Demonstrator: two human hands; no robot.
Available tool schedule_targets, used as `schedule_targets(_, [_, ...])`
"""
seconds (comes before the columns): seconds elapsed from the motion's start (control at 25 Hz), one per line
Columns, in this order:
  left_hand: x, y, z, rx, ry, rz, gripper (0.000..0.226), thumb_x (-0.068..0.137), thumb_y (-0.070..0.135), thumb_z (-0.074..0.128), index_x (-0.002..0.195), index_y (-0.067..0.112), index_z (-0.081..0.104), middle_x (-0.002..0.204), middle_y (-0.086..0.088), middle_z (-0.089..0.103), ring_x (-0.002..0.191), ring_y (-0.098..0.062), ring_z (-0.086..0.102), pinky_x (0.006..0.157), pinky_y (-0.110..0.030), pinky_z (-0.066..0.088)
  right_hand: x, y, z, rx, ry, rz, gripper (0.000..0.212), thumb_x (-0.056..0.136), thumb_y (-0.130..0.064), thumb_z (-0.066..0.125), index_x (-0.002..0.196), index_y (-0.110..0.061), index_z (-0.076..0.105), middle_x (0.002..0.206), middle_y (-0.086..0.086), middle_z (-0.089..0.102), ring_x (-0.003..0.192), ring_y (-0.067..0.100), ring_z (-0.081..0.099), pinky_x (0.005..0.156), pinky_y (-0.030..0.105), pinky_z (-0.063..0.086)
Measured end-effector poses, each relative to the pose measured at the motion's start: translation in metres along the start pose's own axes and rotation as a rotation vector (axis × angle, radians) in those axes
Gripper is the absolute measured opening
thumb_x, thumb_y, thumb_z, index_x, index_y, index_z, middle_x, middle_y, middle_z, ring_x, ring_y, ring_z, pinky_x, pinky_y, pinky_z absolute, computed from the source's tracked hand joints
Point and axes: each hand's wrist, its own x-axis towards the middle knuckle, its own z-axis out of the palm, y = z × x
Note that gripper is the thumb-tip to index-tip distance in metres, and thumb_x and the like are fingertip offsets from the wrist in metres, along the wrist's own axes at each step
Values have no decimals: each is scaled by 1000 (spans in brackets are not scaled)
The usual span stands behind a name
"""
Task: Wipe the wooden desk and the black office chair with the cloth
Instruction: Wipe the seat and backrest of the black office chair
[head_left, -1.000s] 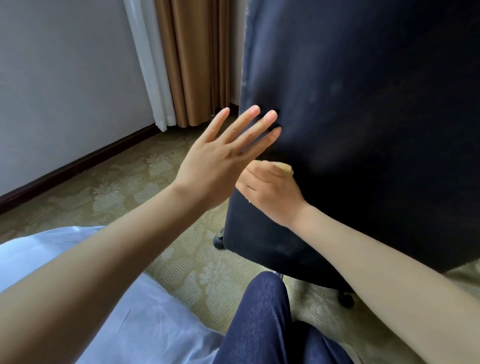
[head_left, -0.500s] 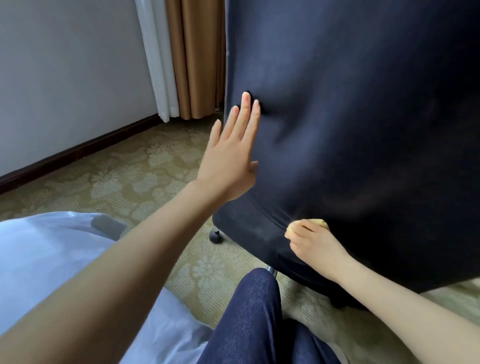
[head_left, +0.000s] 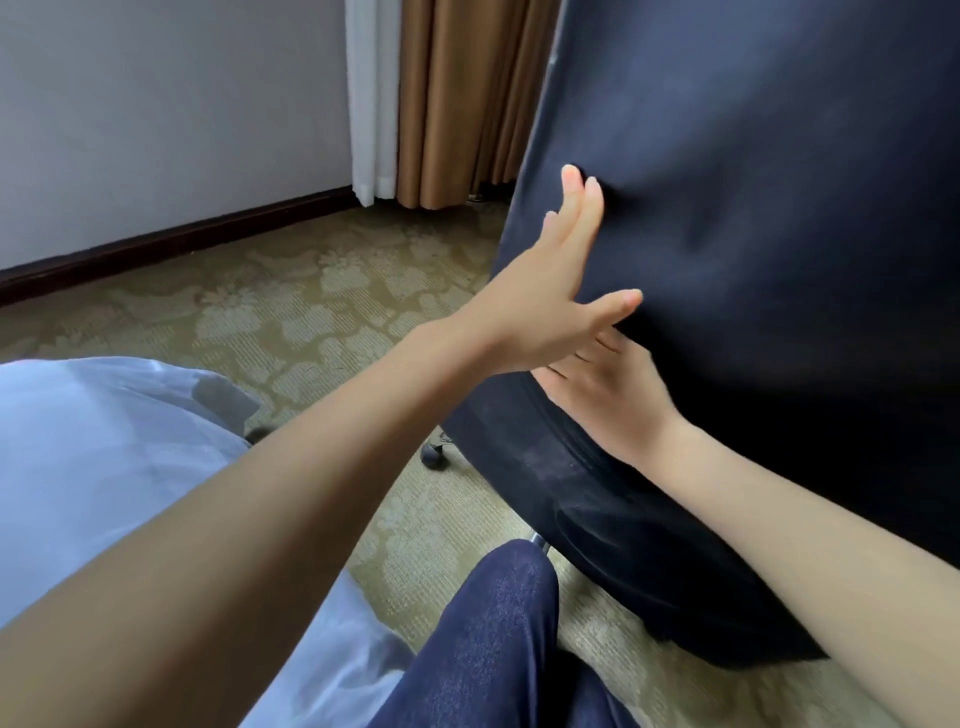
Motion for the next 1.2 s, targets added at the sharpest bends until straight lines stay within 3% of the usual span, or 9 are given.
schedule_targets(0.16, [2, -9, -2, 37, 10, 33, 83, 95, 29, 53, 151, 18, -8, 156, 5, -22, 146, -16, -3, 111, -22, 19, 35, -34, 25, 235, -98, 184, 28, 90, -17, 58, 115, -5, 64, 123, 13, 61, 118, 27, 53, 82, -2, 29])
schedule_targets(0.24, [2, -16, -5, 41, 12, 62, 79, 96, 24, 52, 151, 20, -5, 157, 7, -19, 146, -12, 1, 108, -19, 20, 35, -41, 23, 201, -191, 70, 25, 86, -3, 49, 93, -8, 72, 101, 9, 69, 99, 28, 62, 72, 9, 35])
schedule_targets(0.32, [2, -25, -13, 75, 28, 117, 76, 96, 15, 51, 152, 20, 1, 159, 7, -11, 144, -7, 3, 109, -16, 17, 23, -41, 29, 16, -305, -87, 47, 75, 3, 30, 71, -19, 71, 77, 0, 64, 80, 23, 60, 71, 29, 38])
schedule_targets(0.4, [1, -37, -18, 151, 51, 167, 76, 93, 5, 50, 152, 22, 5, 159, 8, -5, 144, -6, 6, 117, -30, 15, -6, -45, 48, -196, -359, -294, 52, 73, 6, 24, 75, -21, 69, 80, 0, 60, 82, 24, 55, 77, 35, 43])
schedule_targets(0.48, [-2, -51, -14, 258, 73, 175, 80, 90, -1, 49, 152, 24, 4, 160, 8, -4, 145, -10, 8, 117, -45, 15, -37, -47, 64, -278, -424, -459, 41, 75, 5, 33, 82, -16, 68, 87, 5, 59, 87, 30, 52, 77, 39, 45])
schedule_targets(0.6, [-11, -74, 4, 312, 73, 106, 83, 89, -1, 50, 152, 24, 2, 160, 7, -5, 145, -17, 13, 116, -44, 16, -91, -38, 60, -303, -597, -521, 15, 77, -13, 54, 77, -15, 69, 83, 4, 60, 86, 28, 50, 76, 38, 41])
schedule_targets(0.8, [-32, -91, 67, 102, 46, -63, 81, 93, 0, 46, 151, 27, -3, 158, 11, -11, 144, -11, 9, 118, -46, 14, -171, 6, 34, -320, -435, -481, 31, 87, -2, 35, 85, -3, 66, 85, 12, 56, 84, 26, 55, 82, 37, 46])
schedule_targets(1.0, [-39, -85, 109, -145, 41, -146, 89, 87, -11, 39, 150, 25, -13, 158, 12, -14, 145, -8, -6, 119, -47, 8, -150, 49, -20, -163, -147, -405, 41, 98, 3, 27, 107, -1, 67, 102, 8, 64, 94, 25, 63, 73, 34, 50])
schedule_targets(1.2, [-36, -95, 100, -158, -58, -168, 99, 74, -20, 30, 149, 28, -14, 155, 19, -17, 144, -6, -8, 119, -44, 10, -75, 44, -21, -91, 85, -219, 13, 93, -8, 55, 93, -11, 68, 101, 2, 67, 92, 22, 64, 71, 33, 47])
